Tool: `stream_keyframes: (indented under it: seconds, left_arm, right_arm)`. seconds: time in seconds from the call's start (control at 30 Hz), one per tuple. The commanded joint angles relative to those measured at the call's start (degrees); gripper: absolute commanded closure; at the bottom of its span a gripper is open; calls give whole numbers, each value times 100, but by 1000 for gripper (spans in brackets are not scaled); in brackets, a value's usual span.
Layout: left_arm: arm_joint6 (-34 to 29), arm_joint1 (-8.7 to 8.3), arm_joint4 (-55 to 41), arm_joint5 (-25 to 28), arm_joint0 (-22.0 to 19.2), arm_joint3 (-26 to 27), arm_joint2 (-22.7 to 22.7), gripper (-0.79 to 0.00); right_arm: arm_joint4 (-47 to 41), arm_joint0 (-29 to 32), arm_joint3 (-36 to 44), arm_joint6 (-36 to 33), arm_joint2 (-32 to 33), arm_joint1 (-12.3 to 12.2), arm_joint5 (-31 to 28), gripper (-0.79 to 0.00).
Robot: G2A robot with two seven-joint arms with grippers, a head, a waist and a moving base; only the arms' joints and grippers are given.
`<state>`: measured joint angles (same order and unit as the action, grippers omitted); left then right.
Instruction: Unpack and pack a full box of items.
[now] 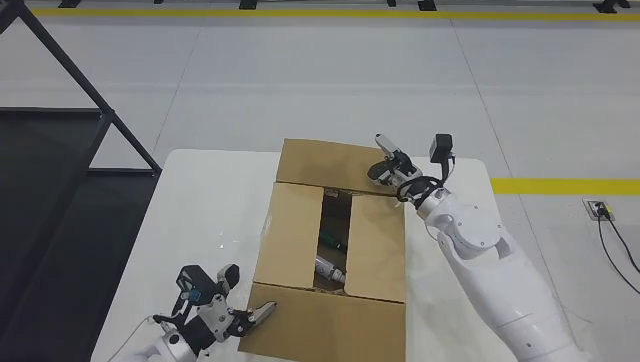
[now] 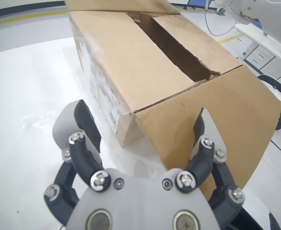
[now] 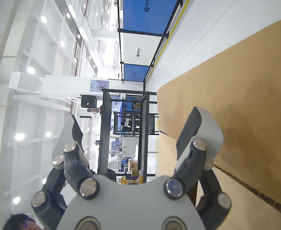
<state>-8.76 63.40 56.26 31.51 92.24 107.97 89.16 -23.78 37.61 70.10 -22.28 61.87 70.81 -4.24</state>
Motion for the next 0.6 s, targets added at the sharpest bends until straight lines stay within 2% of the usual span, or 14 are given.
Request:
stream_keyframes:
  seconds: [0.0,0.2,0.57]
  left_arm:
    - [-88,-8,-99,10,-14,-79,48,-785]
    - [-586,-26,-74,256,-227,-196,-195,-785]
    - [-835,-64,61,889,-460,-213,-539,-785]
  right_arm:
    - [-42,5,3,-126,20,5,-12,-785]
    - [9,15,83,-207,52,28,-15,-785]
    - [73,217,310,-349,232,25,-21,-785]
